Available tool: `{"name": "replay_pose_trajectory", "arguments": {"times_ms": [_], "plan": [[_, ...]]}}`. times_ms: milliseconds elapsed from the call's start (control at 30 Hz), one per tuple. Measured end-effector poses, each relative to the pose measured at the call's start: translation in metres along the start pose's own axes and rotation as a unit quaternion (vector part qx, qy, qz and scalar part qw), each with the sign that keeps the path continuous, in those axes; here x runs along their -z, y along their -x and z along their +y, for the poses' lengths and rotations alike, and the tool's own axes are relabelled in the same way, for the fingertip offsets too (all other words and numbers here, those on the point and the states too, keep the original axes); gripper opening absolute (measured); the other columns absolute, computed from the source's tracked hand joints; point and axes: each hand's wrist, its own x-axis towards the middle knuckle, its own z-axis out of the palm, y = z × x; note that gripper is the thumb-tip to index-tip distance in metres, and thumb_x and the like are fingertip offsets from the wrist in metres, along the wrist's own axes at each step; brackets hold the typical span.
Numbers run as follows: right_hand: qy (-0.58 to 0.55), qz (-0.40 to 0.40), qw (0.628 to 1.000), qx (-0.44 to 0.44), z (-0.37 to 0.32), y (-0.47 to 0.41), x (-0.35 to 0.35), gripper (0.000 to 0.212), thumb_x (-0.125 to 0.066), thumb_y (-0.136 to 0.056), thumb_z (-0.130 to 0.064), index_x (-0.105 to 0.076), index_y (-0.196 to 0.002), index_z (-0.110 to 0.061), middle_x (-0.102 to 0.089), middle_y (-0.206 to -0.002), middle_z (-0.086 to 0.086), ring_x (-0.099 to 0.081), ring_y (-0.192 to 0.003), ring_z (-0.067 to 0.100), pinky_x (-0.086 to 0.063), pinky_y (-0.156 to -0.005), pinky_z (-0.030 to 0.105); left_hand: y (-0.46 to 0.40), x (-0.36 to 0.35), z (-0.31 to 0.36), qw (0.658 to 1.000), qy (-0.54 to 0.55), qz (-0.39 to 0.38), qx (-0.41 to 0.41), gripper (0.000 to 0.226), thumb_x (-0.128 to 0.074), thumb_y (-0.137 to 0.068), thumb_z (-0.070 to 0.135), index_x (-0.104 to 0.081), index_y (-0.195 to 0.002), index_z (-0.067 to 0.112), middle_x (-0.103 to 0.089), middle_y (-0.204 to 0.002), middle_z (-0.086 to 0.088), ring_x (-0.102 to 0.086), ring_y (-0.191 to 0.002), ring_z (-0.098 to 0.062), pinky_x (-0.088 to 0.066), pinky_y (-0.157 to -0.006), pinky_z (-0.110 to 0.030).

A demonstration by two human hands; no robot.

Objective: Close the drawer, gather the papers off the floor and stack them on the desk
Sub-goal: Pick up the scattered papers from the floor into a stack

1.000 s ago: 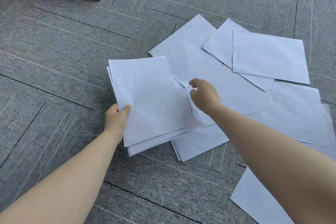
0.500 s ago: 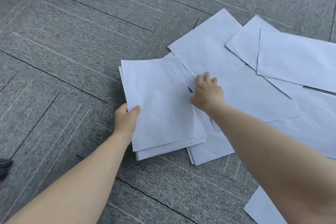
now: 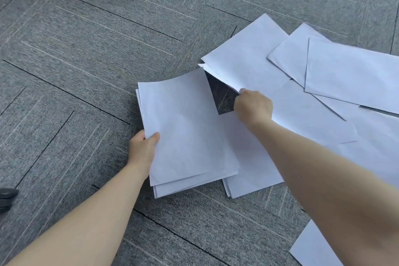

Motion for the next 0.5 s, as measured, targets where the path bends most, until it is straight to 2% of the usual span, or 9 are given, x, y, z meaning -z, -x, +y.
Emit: {"name": "replay_pose_trajectory", "arguments": {"times_ms": [100, 167, 267, 333, 400, 433, 500], "plan": [[-0.100, -0.001, 0.994, -0.035, 0.001, 0.005, 0.009, 0.022, -0.034, -0.085, -0.013, -0.055, -0.080, -0.014, -0.053, -0.070, 0.002, -0.051, -0.074, 0.030, -0.030, -0.055, 0.032, 0.004, -0.004, 0.000, 1.000, 0.001, -0.011, 0.002, 0.015, -0.058, -0.089, 0.001, -0.066, -0.098, 0.010, -0.066, -0.085, 0.001, -0.061, -0.076, -0.018, -0.050, -0.071, -0.027], [-0.147, 0.003, 0.989, -0.028, 0.002, 0.014, 0.013, 0.020, -0.033, -0.087, -0.014, -0.048, -0.073, -0.015, -0.051, -0.067, 0.001, -0.048, -0.071, 0.028, -0.029, -0.053, 0.032, 0.005, -0.006, 0.000, 1.000, 0.003, -0.025, 0.010, 0.015, -0.057, -0.089, 0.001, -0.065, -0.097, 0.011, -0.067, -0.086, 0.001, -0.062, -0.075, -0.017, -0.051, -0.068, -0.026], [-0.194, 0.030, 0.980, 0.018, 0.005, 0.031, 0.012, 0.025, -0.033, -0.090, -0.013, -0.030, -0.066, -0.018, -0.042, -0.059, 0.003, -0.039, -0.062, 0.028, -0.023, -0.049, 0.034, 0.004, -0.006, 0.000, 0.998, -0.003, -0.051, 0.021, 0.017, -0.057, -0.090, 0.000, -0.066, -0.092, 0.014, -0.068, -0.088, -0.001, -0.064, -0.075, -0.017, -0.051, -0.066, -0.027], [-0.195, 0.041, 0.977, 0.077, 0.010, 0.044, 0.008, 0.029, -0.034, -0.095, -0.015, -0.030, -0.067, -0.023, -0.039, -0.056, 0.002, -0.039, -0.060, 0.030, -0.021, -0.049, 0.035, 0.005, -0.005, -0.001, 0.997, -0.003, -0.077, 0.028, 0.018, -0.055, -0.090, -0.002, -0.065, -0.093, 0.013, -0.068, -0.088, -0.002, -0.064, -0.075, -0.018, -0.051, -0.067, -0.028], [-0.173, 0.029, 0.975, 0.140, 0.014, 0.058, 0.005, 0.022, -0.036, -0.099, -0.020, -0.046, -0.079, -0.025, -0.045, -0.058, 0.001, -0.046, -0.064, 0.033, -0.029, -0.052, 0.036, 0.006, -0.005, -0.001, 0.994, -0.001, -0.105, 0.035, 0.021, -0.054, -0.091, -0.003, -0.065, -0.090, 0.014, -0.068, -0.089, -0.003, -0.064, -0.075, -0.019, -0.052, -0.070, -0.030], [-0.155, 0.024, 0.973, 0.168, 0.016, 0.064, 0.002, 0.020, -0.037, -0.100, -0.023, -0.055, -0.093, -0.026, -0.054, -0.064, 0.001, -0.051, -0.069, 0.033, -0.036, -0.055, 0.037, 0.007, -0.005, 0.000, 0.992, -0.009, -0.121, 0.038, 0.021, -0.053, -0.091, -0.003, -0.065, -0.091, 0.014, -0.068, -0.090, -0.005, -0.064, -0.075, -0.021, -0.052, -0.072, -0.031], [-0.109, 0.017, 0.967, 0.231, 0.019, 0.075, -0.005, 0.027, -0.035, -0.100, -0.028, -0.059, -0.114, -0.029, -0.068, -0.084, 0.001, -0.060, -0.082, 0.033, -0.047, -0.064, 0.038, 0.006, -0.003, 0.001, 0.989, -0.026, -0.140, 0.045, 0.019, -0.052, -0.093, -0.001, -0.065, -0.098, 0.013, -0.068, -0.094, -0.007, -0.064, -0.080, -0.025, -0.052, -0.080, -0.037]]}}
